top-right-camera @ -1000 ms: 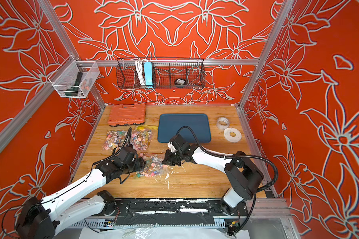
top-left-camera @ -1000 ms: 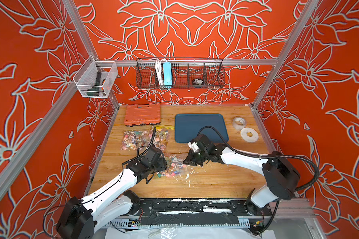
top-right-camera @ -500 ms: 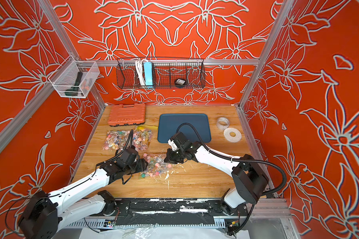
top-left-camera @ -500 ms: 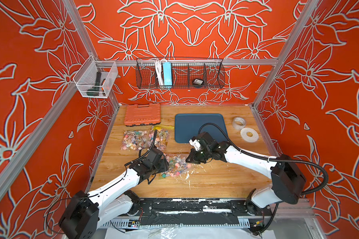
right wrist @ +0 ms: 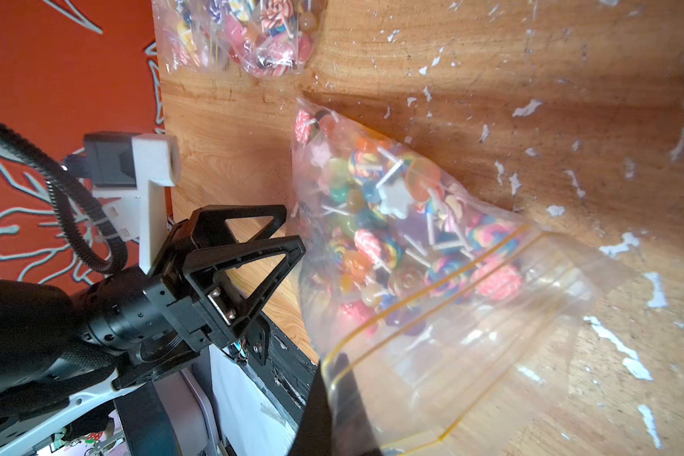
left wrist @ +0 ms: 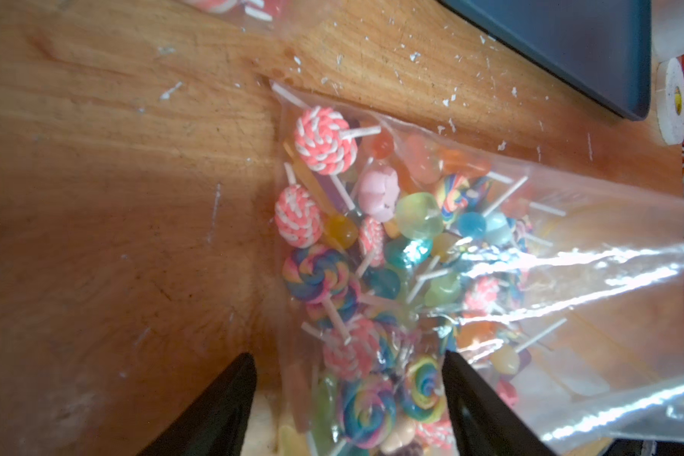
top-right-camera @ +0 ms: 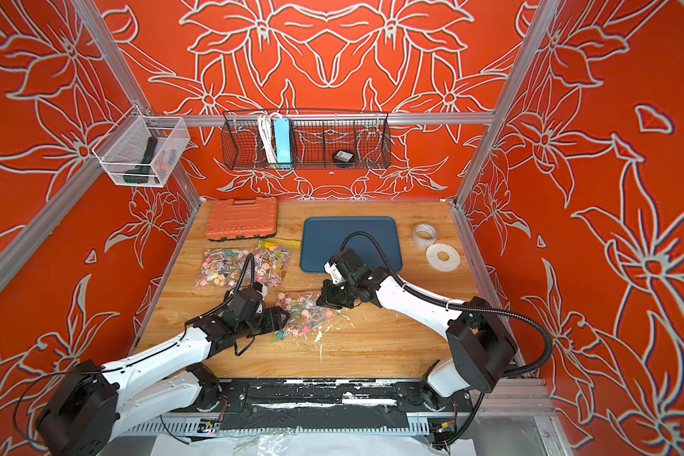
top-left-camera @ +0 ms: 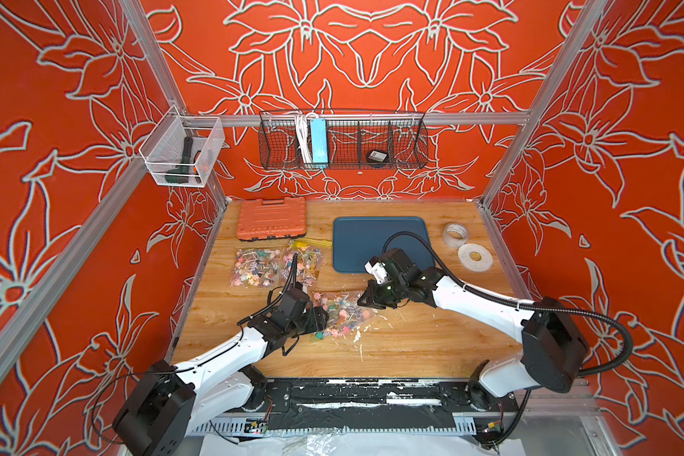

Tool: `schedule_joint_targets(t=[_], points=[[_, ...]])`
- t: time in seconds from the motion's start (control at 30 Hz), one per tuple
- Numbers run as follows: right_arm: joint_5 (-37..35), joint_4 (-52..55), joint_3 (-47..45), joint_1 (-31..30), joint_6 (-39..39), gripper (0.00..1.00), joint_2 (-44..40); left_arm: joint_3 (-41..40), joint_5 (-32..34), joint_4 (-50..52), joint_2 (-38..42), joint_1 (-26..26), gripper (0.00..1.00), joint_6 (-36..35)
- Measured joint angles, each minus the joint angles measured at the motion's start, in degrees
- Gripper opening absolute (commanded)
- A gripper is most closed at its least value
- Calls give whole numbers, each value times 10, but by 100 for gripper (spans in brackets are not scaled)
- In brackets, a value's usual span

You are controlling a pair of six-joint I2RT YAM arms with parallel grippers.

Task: Pour candies out of the ziploc bag
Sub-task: Pick up the ziploc bag from the center of the board.

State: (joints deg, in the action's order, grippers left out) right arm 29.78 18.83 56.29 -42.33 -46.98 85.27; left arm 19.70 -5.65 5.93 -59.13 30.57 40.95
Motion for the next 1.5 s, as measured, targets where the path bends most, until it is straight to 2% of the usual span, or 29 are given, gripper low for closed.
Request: schedule_joint_targets(t=[0.3, 0.47, 0.97, 1.5], points=[[3, -4, -4, 0, 0, 0, 0, -9, -8, -33, -3, -3, 59, 0], [3, -7, -9, 0, 0, 0, 0, -10, -8, -41, -4, -6, 56, -2], [3, -16, -11, 0, -2, 0, 2, -11, -10, -52, -10, -7, 26, -6], [7, -22, -16, 0, -3, 0, 4, -19, -21, -72, -20, -10, 1, -7]])
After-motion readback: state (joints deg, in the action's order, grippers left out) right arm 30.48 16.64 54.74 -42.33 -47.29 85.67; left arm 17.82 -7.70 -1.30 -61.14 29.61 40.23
